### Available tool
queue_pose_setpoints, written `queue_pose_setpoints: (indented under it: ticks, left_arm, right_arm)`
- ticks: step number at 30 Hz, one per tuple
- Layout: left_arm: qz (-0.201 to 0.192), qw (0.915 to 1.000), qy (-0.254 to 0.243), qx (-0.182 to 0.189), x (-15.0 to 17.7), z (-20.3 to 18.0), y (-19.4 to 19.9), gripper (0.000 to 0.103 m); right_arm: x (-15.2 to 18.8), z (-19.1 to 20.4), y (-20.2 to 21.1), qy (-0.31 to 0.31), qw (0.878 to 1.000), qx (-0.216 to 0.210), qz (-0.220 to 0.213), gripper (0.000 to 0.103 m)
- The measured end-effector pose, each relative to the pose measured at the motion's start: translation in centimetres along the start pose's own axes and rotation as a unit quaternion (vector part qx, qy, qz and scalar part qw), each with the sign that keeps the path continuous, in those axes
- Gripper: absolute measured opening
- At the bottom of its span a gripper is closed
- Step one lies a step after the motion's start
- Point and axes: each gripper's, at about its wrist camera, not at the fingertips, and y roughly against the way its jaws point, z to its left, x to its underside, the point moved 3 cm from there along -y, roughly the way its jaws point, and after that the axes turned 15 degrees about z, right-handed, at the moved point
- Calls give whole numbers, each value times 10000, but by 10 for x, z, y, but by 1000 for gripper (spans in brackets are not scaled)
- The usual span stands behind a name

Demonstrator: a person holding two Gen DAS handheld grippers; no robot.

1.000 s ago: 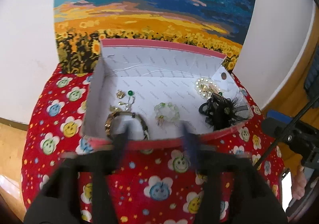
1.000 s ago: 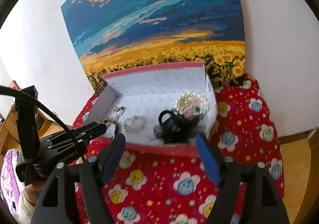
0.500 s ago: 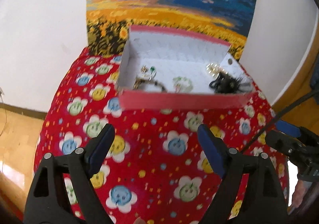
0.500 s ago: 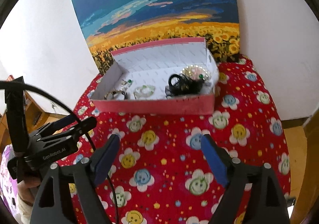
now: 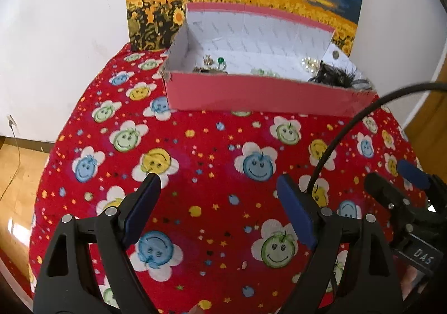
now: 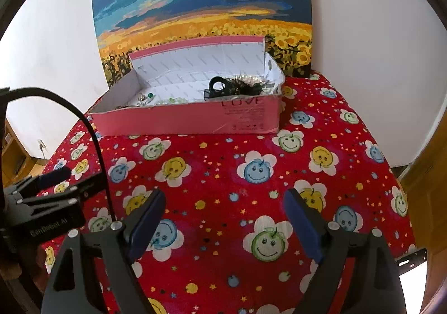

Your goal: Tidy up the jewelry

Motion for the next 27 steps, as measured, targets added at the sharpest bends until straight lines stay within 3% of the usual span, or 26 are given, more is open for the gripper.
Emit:
queue_pose_setpoints:
  ticks: [12, 27]
  left_arm:
    - [-22, 10000, 29, -45, -1, -2, -6, 84]
    - [22, 9995, 298, -115, -1, 8, -8, 84]
  right_arm:
    - [0, -9, -11, -306, 9993, -42, 224, 88]
    - [-1, -3, -11, -128, 9996, 34, 246, 88]
